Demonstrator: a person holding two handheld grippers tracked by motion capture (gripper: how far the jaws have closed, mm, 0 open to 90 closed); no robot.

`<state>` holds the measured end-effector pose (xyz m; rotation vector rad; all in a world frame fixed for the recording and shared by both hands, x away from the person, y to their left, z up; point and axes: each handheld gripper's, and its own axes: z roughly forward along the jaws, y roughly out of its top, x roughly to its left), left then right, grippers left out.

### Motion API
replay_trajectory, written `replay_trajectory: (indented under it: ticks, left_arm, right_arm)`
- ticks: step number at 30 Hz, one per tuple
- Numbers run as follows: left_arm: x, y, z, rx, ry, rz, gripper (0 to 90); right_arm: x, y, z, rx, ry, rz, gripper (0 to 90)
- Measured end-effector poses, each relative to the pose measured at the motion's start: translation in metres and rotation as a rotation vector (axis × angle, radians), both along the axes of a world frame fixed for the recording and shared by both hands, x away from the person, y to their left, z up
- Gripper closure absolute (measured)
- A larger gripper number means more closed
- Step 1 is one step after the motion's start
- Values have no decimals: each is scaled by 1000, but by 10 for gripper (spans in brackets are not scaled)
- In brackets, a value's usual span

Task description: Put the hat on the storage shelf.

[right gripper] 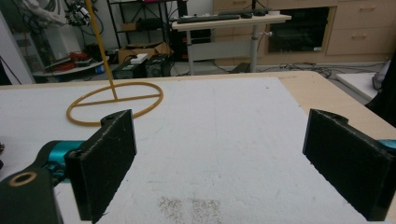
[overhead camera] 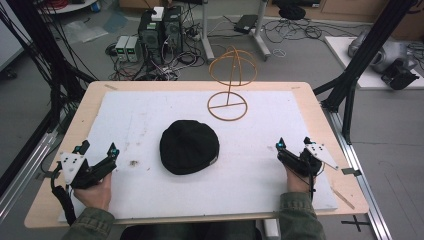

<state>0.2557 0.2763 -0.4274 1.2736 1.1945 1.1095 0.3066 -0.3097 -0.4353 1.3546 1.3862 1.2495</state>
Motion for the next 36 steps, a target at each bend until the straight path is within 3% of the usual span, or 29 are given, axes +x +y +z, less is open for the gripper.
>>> replay_trajectory:
  ticks: [15, 21, 36]
  left_arm:
    - [2, 1, -1, -1, 35, 15, 176]
    - [1, 1, -1, 1, 32, 20, 175]
    - [5, -3, 1, 9, 44, -18, 172]
  right_arm:
    - [0, 0, 0, 15, -2, 8, 87]
    - [0, -1, 0, 20, -1, 11, 87]
    - [2, -1, -1, 18, 2, 18, 87]
